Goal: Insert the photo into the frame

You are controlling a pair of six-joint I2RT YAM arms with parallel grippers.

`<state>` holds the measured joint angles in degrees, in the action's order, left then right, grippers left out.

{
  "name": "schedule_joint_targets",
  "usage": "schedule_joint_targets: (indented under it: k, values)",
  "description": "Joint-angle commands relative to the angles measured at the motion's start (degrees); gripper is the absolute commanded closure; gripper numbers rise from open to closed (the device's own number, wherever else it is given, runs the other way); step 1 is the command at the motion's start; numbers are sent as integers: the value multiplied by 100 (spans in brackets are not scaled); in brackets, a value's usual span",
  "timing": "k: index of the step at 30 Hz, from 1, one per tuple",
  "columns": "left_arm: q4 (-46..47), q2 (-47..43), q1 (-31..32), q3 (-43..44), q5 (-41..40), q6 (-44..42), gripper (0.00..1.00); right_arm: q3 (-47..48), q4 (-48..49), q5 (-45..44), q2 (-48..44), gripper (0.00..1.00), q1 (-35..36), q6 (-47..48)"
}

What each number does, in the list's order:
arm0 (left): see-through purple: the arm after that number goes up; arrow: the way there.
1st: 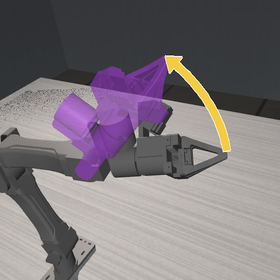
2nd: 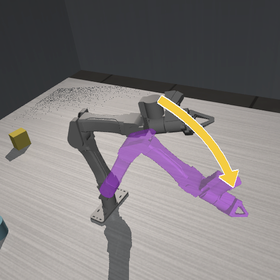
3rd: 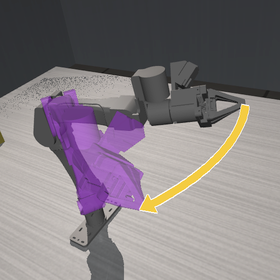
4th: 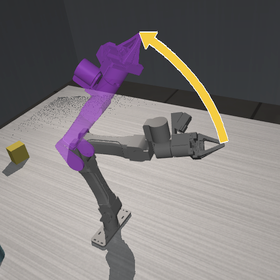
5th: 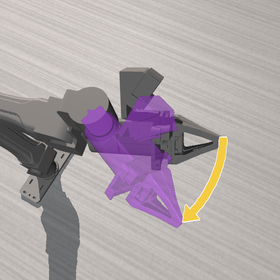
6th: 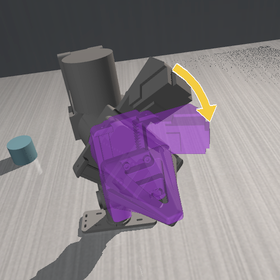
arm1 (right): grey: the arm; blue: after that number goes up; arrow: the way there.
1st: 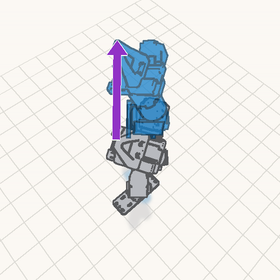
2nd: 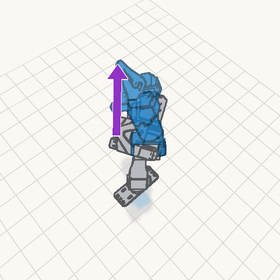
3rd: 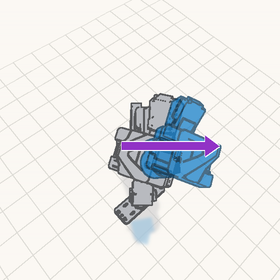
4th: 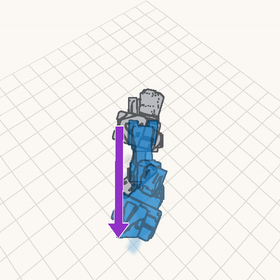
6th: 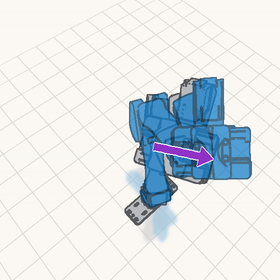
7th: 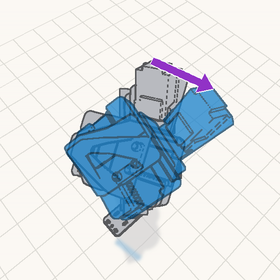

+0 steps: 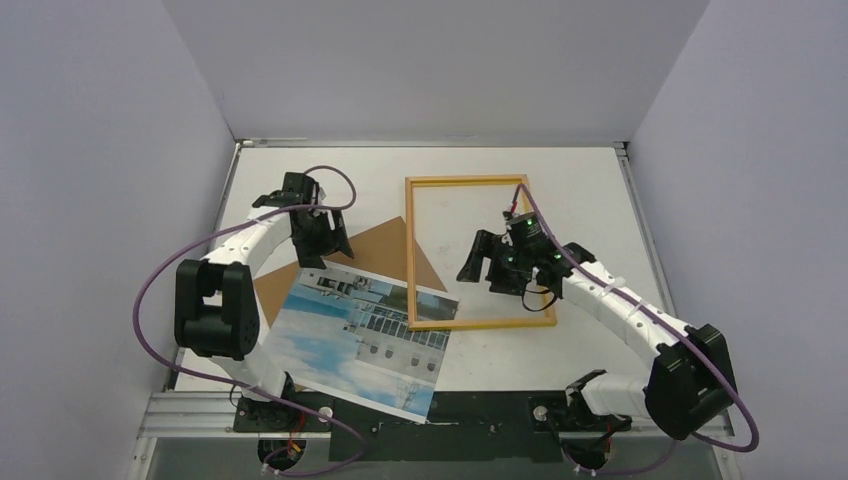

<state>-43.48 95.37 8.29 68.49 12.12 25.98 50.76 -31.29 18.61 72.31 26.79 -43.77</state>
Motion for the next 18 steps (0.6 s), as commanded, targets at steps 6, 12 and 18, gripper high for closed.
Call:
schedule_joint_targets:
  k: [6,12,18]
  values:
    - [761,73,-1075,436,41,-837,29,1005,855,-895,1032,16,1456,-437]
    - [869,597,-1523,726,712,-1309,30,2020,1164,-899,2454,17,1917,-674]
    - [1061,914,-1765,531,1067,-1508,30,2774,1248,-542,3537,18,2191,-917]
